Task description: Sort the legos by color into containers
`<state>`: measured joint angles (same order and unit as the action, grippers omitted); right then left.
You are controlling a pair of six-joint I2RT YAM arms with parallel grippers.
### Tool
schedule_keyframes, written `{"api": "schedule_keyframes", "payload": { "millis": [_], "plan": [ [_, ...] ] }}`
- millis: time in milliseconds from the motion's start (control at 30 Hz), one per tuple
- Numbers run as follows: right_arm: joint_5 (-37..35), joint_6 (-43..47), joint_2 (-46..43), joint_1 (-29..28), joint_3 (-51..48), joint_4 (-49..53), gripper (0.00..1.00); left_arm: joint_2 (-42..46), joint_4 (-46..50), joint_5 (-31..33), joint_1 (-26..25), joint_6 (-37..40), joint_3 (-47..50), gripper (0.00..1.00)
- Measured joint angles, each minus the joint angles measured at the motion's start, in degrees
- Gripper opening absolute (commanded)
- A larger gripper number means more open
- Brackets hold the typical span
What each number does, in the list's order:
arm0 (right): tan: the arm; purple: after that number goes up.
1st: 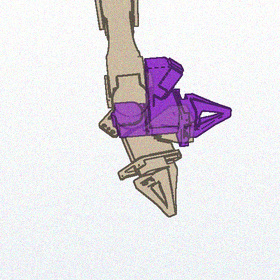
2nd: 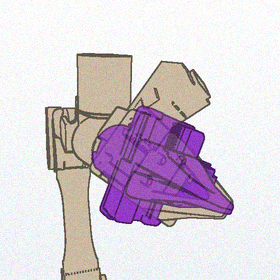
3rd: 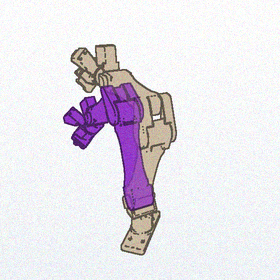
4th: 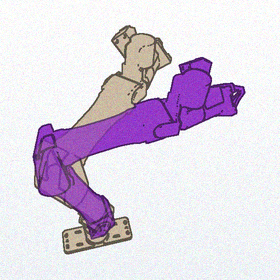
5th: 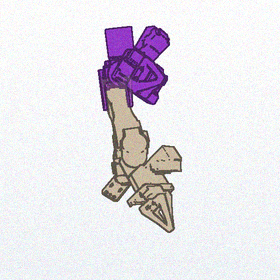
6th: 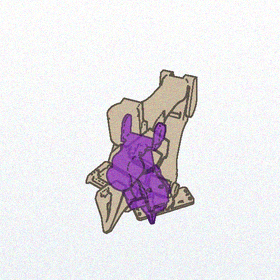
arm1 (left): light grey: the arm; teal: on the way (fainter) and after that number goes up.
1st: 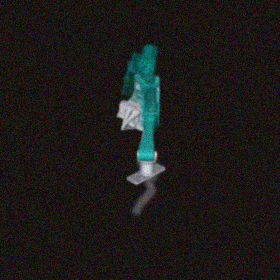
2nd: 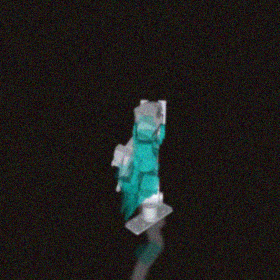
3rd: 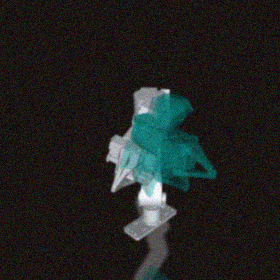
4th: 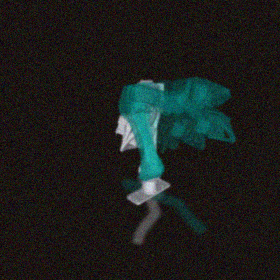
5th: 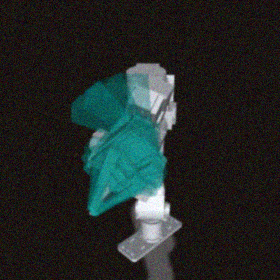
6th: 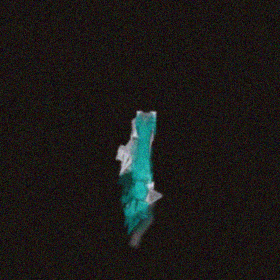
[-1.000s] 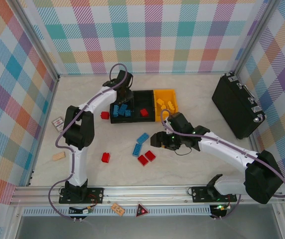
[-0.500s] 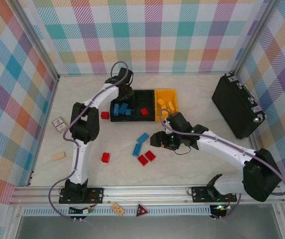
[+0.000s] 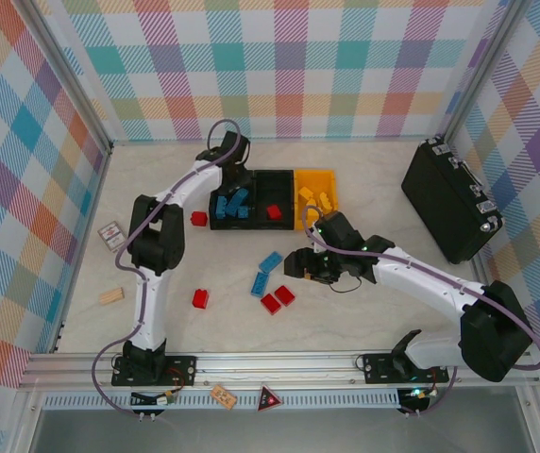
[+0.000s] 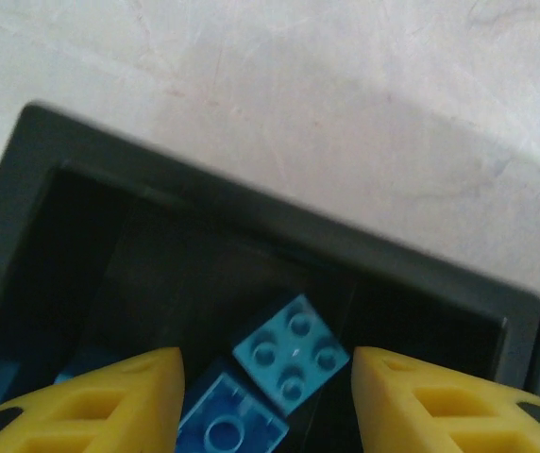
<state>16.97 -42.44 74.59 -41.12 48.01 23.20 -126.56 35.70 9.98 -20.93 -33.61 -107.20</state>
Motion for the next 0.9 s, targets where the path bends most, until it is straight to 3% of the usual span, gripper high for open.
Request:
{"api": "schedule_keyframes", "payload": {
  "millis": [367, 900],
  "plan": [
    [-2.49, 0.79, -1.79, 0.0, 0.0, 2.23, 0.65, 18.62, -2.36, -4.96, -2.1, 0.55, 15.3, 0.5],
    [-4.79, 2.67, -7.48, -0.11, -2.29, 6.47, 0.65, 30.62, -0.57, -10.58, -15.41, 6.95, 32.3, 0.53]
  ]
}}
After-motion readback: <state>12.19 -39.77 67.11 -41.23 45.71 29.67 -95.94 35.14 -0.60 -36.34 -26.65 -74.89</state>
